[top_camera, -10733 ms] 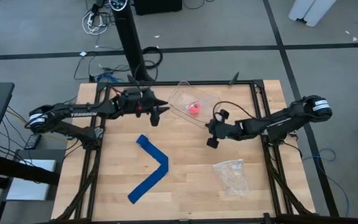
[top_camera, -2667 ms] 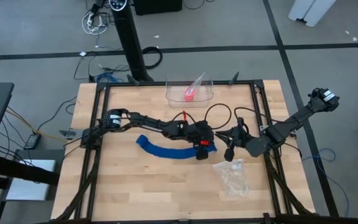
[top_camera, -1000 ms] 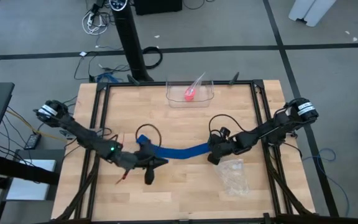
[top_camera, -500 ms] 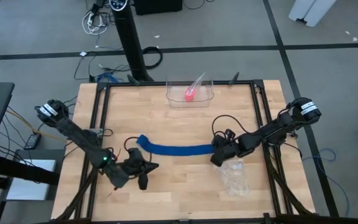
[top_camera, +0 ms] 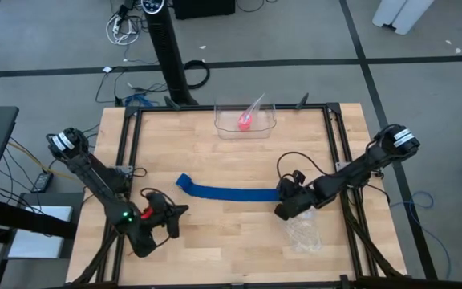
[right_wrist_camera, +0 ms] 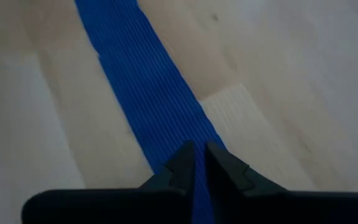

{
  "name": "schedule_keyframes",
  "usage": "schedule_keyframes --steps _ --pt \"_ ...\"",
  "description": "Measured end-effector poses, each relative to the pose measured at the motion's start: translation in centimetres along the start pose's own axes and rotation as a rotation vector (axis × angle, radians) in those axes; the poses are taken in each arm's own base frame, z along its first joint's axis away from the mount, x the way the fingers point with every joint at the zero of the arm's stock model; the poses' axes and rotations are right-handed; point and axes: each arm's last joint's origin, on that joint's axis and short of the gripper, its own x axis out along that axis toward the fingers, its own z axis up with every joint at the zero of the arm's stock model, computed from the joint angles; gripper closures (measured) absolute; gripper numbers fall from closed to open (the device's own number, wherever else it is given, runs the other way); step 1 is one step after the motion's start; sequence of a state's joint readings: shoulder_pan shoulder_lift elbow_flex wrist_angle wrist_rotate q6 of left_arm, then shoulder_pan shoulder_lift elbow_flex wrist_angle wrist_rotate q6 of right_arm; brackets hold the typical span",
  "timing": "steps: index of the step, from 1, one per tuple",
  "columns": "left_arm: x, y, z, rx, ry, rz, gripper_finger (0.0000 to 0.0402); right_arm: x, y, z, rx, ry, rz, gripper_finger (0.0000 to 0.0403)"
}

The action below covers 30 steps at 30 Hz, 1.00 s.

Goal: Roll bandage
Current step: Roll the blue bandage

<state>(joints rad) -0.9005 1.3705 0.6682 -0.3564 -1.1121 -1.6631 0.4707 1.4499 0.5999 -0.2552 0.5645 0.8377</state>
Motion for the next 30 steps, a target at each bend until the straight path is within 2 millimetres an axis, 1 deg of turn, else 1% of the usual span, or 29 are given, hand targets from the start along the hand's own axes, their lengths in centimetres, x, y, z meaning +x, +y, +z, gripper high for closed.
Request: schedule_keyframes --steps 3,6,8,11,13,19,21,24,30 --pt "0.0 1.3 0.0 0.007 0.066 0.087 0.0401 -0.7 0.2 0.4 0.004 -0.039 0.027 0.0363" --pt "0.3 2.6 -0.3 -0.059 0.144 0.218 0.0401 -1.3 0.4 0.9 -0.003 -0.082 0.068 0.0362" --pt "0.4 3.4 -0.7 -0.132 0.146 0.269 0.0397 -1.7 0.5 1.2 -0.012 -0.111 0.090 0.0362" --pt "0.8 4.7 -1.2 -0.226 0.116 0.309 0.0379 -2.0 0.6 1.7 -0.039 -0.149 0.107 0.0362" --pt "1.3 5.5 -1.5 -0.293 0.088 0.299 0.0362 -2.2 0.6 1.9 -0.051 -0.175 0.103 0.0362" --pt "2.7 7.5 -2.2 -0.482 -0.034 0.132 0.0316 -2.2 0.6 2.2 -0.074 -0.204 0.097 0.0362" --pt "3.1 8.2 -2.2 -0.462 -0.047 0.132 0.0303 -2.2 0.6 2.4 -0.075 -0.208 0.096 0.0362" --pt "3.4 8.5 -2.1 -0.448 -0.058 0.139 0.0290 -2.2 0.6 2.4 -0.081 -0.212 0.097 0.0362" --pt "4.0 8.9 -1.7 -0.455 -0.086 0.171 0.0284 -2.2 0.7 2.5 -0.077 -0.218 0.103 0.0362"
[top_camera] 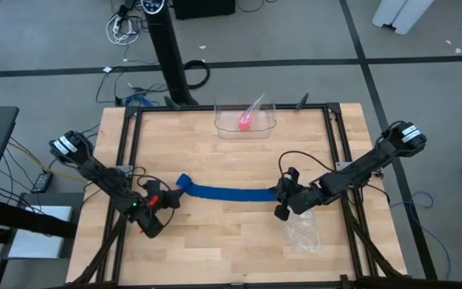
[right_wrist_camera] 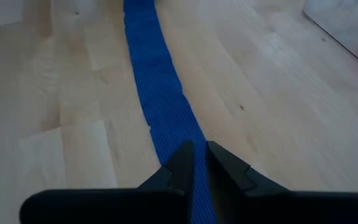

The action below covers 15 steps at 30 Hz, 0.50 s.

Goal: Roll bandage
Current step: Roll the blue bandage

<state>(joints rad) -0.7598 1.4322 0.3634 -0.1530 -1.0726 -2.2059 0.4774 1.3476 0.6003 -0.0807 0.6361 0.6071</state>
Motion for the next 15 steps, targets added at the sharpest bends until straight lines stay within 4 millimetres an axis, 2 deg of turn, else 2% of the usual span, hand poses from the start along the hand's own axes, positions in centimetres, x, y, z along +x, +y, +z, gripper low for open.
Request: schedule_keyframes --steps 6,9,15 --pt "0.5 0.2 0.5 0.028 -0.040 0.025 0.0284 0.0 0.0 0.0 -0.006 -0.004 0.003 0.0362" --pt "0.6 0.2 0.6 0.111 -0.061 0.011 0.0284 0.0 0.0 0.0 -0.006 -0.004 0.003 0.0362" --pt "0.4 -2.7 -0.6 0.030 -0.072 -0.174 0.0284 0.0 0.0 0.0 -0.006 -0.004 0.003 0.0362"
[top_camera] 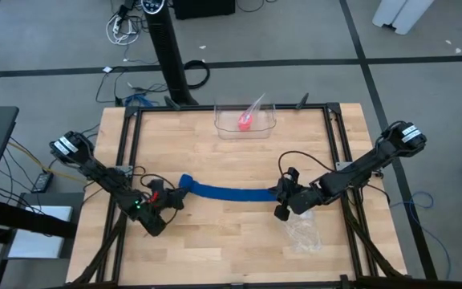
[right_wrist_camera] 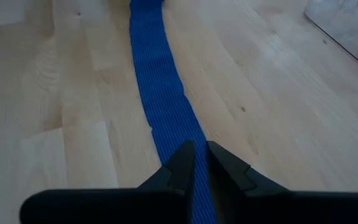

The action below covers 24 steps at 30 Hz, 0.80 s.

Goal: Roll bandage
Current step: Roll the blue bandage

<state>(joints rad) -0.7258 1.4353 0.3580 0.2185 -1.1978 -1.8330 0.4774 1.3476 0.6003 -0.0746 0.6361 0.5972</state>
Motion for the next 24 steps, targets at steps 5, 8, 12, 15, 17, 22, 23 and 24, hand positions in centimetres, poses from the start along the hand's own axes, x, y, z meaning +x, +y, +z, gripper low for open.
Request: schedule_keyframes --steps 5,8,12,15,17,22,23,24 --pt "-0.2 -3.1 -0.1 -0.049 -0.053 -0.136 0.0284 0.1 0.0 0.2 0.015 -0.014 0.000 0.0362" --pt "-0.2 -4.2 -0.5 -0.042 -0.075 -0.164 0.0284 0.1 0.0 0.3 0.026 -0.022 0.003 0.0362" --pt "0.2 -5.0 -1.8 -0.042 -0.075 -0.171 0.0285 0.2 -0.1 0.5 0.057 -0.032 0.004 0.0362" --pt "-0.1 -5.0 -2.0 -0.016 -0.075 -0.176 0.0285 0.3 -0.1 0.7 0.073 -0.040 0.004 0.0362" --pt "-0.6 -5.1 -2.1 -0.004 -0.085 -0.185 0.0287 0.3 -0.1 0.7 0.072 -0.044 0.006 0.0362" --pt "-1.4 -5.2 -2.7 0.039 -0.127 -0.187 0.0303 0.3 -0.1 0.9 0.071 -0.055 0.013 0.0362" --pt "-1.4 -5.3 -2.9 0.056 -0.130 -0.185 0.0306 0.3 -0.1 0.9 0.071 -0.055 0.013 0.0362" --pt "-1.4 -5.3 -3.2 0.064 -0.137 -0.184 0.0309 0.3 0.0 0.9 0.072 -0.056 0.014 0.0362"
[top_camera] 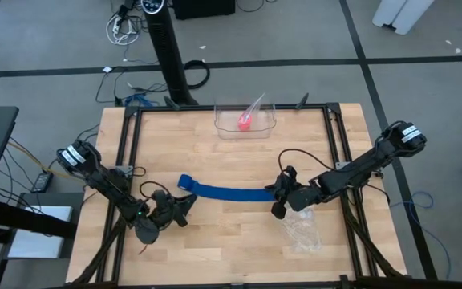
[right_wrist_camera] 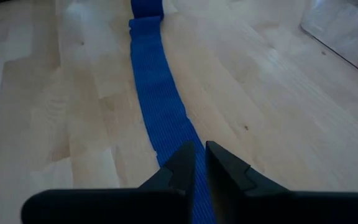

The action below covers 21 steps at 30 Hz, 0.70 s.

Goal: Roll bandage
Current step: Roll the blue bandage

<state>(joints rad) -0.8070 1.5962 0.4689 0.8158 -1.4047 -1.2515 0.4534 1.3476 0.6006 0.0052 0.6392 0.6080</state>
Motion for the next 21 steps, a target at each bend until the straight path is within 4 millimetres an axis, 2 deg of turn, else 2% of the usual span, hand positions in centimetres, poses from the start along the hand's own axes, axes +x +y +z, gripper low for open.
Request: schedule_keyframes --steps 3,8,18,21 --pt "0.0 -0.2 -0.4 0.036 -0.035 0.012 0.0312 0.0 0.0 0.0 0.003 -0.004 0.003 0.0362" --pt "-0.2 -1.3 0.3 0.106 -0.148 0.055 0.0313 0.0 0.1 0.1 -0.010 -0.008 0.007 0.0362" --pt "2.1 -2.3 0.9 0.076 -0.030 -0.039 0.0314 0.0 0.3 0.3 -0.027 -0.029 0.021 0.0362" --pt "2.4 -2.4 1.2 0.061 -0.062 -0.023 0.0320 0.0 0.3 0.4 -0.035 -0.033 0.024 0.0362"
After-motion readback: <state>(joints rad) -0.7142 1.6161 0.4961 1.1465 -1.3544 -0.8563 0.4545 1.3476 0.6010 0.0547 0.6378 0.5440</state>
